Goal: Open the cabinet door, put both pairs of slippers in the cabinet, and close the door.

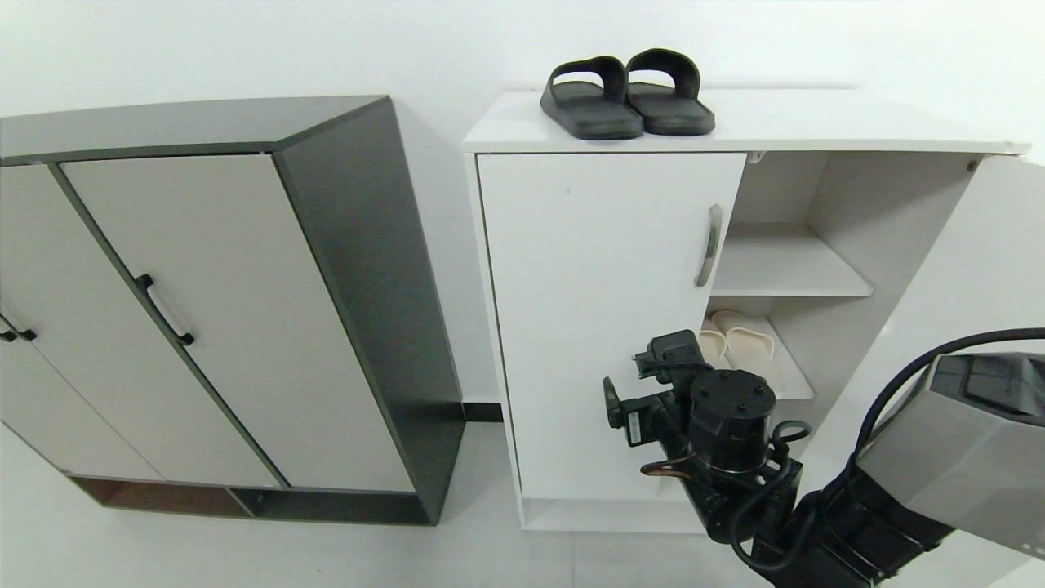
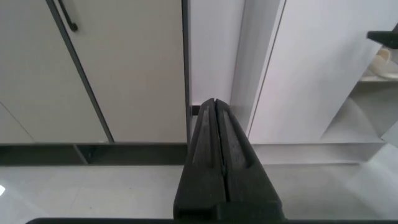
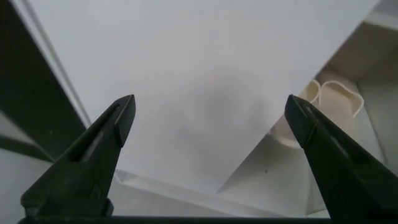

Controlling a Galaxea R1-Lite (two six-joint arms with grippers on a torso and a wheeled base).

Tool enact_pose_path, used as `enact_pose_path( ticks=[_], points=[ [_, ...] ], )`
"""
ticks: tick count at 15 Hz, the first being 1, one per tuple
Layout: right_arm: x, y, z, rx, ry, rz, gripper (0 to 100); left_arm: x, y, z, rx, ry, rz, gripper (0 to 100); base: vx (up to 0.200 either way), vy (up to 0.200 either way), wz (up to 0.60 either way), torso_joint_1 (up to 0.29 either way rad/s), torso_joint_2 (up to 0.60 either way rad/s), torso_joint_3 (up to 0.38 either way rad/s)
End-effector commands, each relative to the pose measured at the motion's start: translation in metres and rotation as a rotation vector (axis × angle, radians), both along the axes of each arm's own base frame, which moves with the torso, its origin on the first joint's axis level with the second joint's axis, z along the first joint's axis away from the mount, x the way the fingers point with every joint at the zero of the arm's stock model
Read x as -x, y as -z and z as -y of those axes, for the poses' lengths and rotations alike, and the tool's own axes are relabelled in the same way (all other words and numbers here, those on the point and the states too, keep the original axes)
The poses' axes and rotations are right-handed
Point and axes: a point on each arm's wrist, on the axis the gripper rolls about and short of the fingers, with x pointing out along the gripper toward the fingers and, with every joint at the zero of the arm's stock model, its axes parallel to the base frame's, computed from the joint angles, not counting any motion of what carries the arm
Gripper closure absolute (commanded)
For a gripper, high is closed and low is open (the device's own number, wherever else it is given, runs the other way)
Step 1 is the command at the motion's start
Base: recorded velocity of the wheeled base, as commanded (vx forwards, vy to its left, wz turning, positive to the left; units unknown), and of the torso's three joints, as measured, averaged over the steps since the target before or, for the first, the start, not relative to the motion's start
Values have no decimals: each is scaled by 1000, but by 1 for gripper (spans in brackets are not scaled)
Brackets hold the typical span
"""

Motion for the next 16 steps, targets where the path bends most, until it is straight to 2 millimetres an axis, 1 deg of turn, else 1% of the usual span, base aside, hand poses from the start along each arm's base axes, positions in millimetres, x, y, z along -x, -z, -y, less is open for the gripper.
enact_pose_path(
  ticks=[1, 8, 16],
  points=[
    [-1, 1, 1, -2, 4, 2, 0, 0, 0, 0, -2, 0, -1, 100, 0, 0, 0, 119, -471, -359],
    [0, 2, 1, 2, 4, 0, 0, 0, 0, 0, 0, 0, -1, 100, 0, 0, 0, 134, -463, -328],
    [0, 2, 1, 1, 3, 1, 0, 0, 0, 0, -4, 0, -1, 100, 0, 0, 0, 189, -498, -314]
  ],
)
